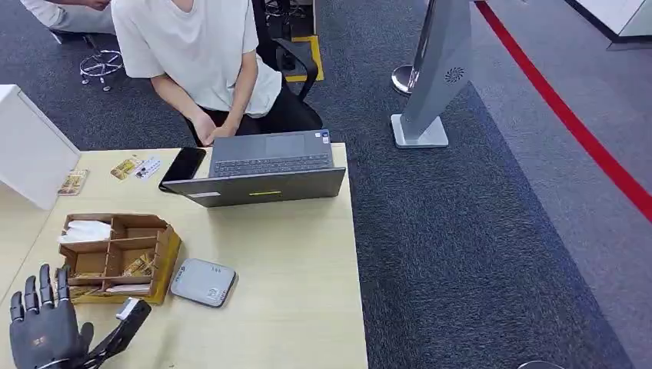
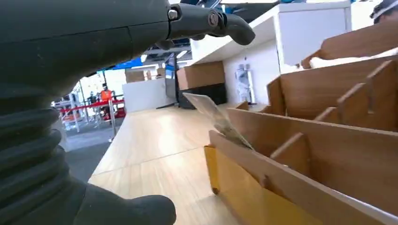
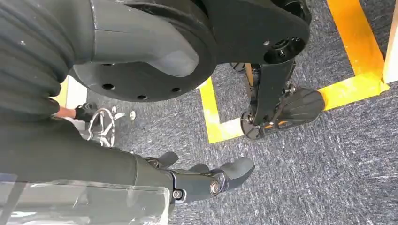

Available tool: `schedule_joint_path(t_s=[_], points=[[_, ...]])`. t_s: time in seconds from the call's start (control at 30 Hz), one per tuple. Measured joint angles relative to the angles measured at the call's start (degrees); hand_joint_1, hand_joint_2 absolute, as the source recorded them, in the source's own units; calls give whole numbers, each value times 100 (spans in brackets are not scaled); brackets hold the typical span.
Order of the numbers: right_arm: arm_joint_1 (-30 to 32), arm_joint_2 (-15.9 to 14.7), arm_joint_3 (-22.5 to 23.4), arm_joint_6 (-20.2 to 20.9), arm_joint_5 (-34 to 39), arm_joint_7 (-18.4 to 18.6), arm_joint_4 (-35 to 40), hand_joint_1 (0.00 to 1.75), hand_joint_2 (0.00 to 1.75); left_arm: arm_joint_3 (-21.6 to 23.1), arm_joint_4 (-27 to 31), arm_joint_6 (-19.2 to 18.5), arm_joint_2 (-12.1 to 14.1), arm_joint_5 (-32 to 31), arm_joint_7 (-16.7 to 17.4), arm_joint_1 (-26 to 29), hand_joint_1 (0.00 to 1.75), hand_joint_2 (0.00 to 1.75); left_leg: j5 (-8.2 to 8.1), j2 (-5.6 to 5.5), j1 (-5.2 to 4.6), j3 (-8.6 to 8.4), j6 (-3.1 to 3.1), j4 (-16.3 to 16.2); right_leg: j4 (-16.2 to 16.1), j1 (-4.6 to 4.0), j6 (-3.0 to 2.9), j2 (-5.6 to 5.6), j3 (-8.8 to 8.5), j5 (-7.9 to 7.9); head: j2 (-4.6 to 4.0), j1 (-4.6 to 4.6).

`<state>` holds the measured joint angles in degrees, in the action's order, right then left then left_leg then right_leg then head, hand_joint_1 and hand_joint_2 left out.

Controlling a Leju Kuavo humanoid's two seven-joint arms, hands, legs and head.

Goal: Pass the card to the sensor for recognition and then transmit it.

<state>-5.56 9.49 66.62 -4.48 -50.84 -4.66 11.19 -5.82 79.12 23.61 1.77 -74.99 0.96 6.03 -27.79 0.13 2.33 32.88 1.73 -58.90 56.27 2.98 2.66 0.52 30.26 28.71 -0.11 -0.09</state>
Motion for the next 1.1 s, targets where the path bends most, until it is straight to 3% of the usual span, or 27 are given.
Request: schedule_joint_path(t_s=[0.73, 1.1], points=[[0, -2, -22, -4, -81, 0, 0, 0, 175, -133, -131, -11, 103, 17, -9, -79, 0, 175, 0, 0, 0, 0, 0, 0, 0, 0, 0, 0, 0, 0, 0, 0], [-8, -2, -101, -31, -199, 18, 0, 0, 175, -179, -603, 101, 116, -217, -148, -725, 0, 175, 6, -1, 0, 0, -3, -1, 0, 0, -2, -1, 0, -5, 0, 0]])
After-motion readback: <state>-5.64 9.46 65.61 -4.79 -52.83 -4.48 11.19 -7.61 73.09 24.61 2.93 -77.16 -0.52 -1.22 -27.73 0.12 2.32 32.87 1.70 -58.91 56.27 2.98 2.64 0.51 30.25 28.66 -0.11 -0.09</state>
